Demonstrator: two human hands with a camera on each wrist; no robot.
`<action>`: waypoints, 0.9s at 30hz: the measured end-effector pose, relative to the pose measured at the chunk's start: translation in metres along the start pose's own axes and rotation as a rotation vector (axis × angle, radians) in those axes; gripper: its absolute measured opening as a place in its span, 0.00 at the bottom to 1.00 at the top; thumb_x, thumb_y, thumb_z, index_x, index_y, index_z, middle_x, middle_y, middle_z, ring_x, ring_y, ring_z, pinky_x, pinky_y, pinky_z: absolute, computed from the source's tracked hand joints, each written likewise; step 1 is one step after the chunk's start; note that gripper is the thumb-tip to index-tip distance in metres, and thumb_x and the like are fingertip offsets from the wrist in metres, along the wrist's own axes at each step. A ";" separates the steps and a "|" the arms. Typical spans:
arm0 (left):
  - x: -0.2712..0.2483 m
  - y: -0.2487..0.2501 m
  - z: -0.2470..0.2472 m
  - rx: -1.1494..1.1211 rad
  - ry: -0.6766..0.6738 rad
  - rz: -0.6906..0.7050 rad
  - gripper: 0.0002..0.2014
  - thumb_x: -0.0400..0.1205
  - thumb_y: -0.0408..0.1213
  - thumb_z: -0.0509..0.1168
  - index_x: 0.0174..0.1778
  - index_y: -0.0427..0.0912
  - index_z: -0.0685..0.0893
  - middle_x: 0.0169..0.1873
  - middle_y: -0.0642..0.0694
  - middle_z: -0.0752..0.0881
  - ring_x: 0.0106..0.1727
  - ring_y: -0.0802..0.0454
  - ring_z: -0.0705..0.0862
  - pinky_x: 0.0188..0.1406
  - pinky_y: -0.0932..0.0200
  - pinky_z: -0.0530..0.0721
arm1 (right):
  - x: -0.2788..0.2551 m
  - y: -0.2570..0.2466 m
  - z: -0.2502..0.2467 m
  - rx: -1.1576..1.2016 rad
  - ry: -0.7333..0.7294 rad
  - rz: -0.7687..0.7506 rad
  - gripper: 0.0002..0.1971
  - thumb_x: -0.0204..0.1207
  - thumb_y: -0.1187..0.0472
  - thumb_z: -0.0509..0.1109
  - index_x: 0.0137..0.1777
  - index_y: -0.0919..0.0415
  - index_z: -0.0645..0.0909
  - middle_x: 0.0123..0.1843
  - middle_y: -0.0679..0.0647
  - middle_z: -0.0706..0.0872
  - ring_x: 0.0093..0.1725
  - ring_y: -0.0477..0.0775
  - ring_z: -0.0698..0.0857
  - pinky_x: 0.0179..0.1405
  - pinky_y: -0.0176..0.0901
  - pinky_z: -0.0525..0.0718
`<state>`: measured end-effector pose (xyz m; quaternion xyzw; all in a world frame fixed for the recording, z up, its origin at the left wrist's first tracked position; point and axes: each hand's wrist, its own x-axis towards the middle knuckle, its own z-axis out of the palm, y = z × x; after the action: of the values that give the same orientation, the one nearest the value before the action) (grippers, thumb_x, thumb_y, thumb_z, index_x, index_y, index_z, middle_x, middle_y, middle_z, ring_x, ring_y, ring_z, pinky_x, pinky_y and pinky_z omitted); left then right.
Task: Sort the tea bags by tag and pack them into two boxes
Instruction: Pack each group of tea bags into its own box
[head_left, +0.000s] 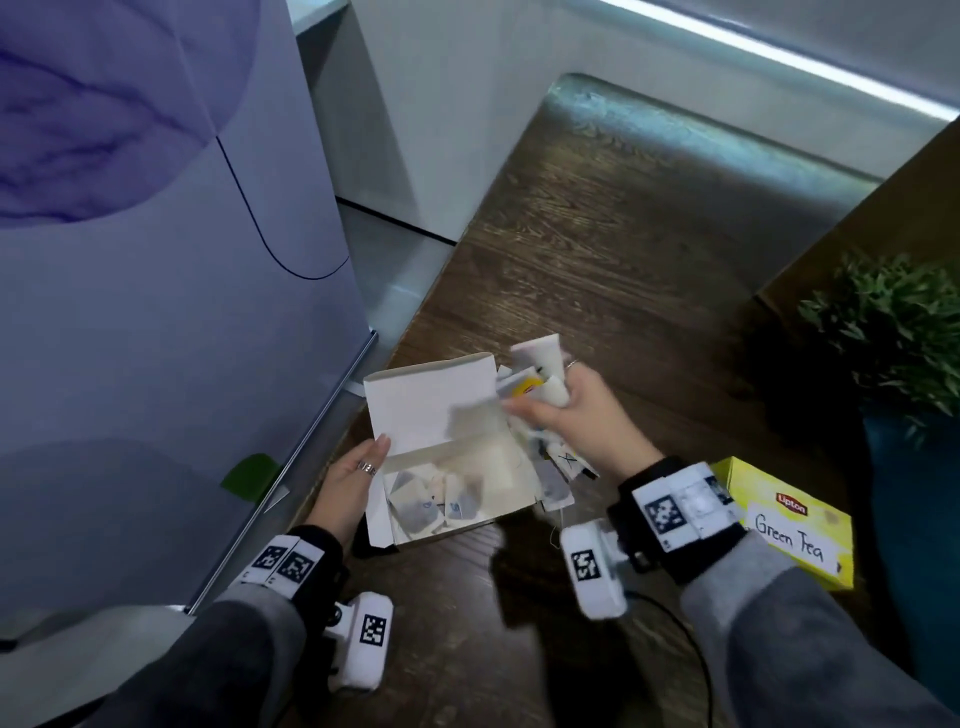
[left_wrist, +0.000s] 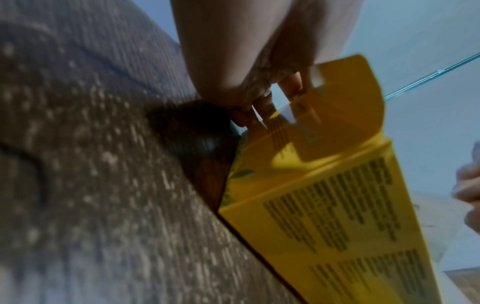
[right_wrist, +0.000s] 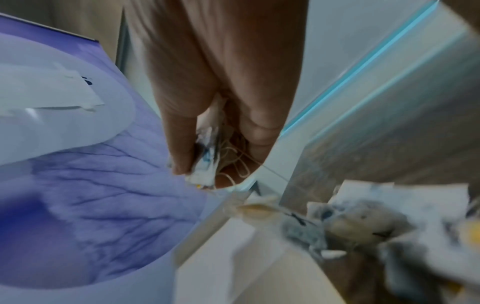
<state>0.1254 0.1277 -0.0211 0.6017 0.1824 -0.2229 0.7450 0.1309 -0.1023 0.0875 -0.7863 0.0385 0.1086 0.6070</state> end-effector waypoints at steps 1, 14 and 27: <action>-0.001 0.000 0.000 0.010 -0.001 0.006 0.15 0.84 0.42 0.59 0.57 0.36 0.84 0.56 0.34 0.87 0.56 0.38 0.85 0.63 0.39 0.80 | -0.001 0.001 0.014 0.001 -0.056 0.025 0.11 0.69 0.64 0.77 0.50 0.53 0.84 0.44 0.56 0.90 0.42 0.51 0.86 0.44 0.51 0.84; -0.004 0.000 0.000 -0.013 -0.043 0.029 0.13 0.84 0.41 0.59 0.51 0.38 0.85 0.56 0.28 0.85 0.53 0.37 0.84 0.64 0.36 0.77 | 0.009 0.053 0.094 -0.872 -0.413 0.155 0.25 0.72 0.44 0.71 0.66 0.53 0.76 0.59 0.54 0.85 0.60 0.56 0.82 0.61 0.52 0.80; 0.001 -0.005 -0.004 0.001 -0.051 0.035 0.11 0.84 0.42 0.59 0.48 0.43 0.86 0.52 0.39 0.89 0.54 0.41 0.86 0.66 0.40 0.78 | 0.001 0.099 -0.018 -0.743 -0.245 0.249 0.21 0.70 0.66 0.73 0.62 0.49 0.79 0.61 0.51 0.78 0.54 0.49 0.79 0.51 0.39 0.81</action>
<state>0.1234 0.1309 -0.0266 0.5993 0.1529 -0.2252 0.7528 0.1146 -0.1450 -0.0018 -0.9226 0.0190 0.2808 0.2639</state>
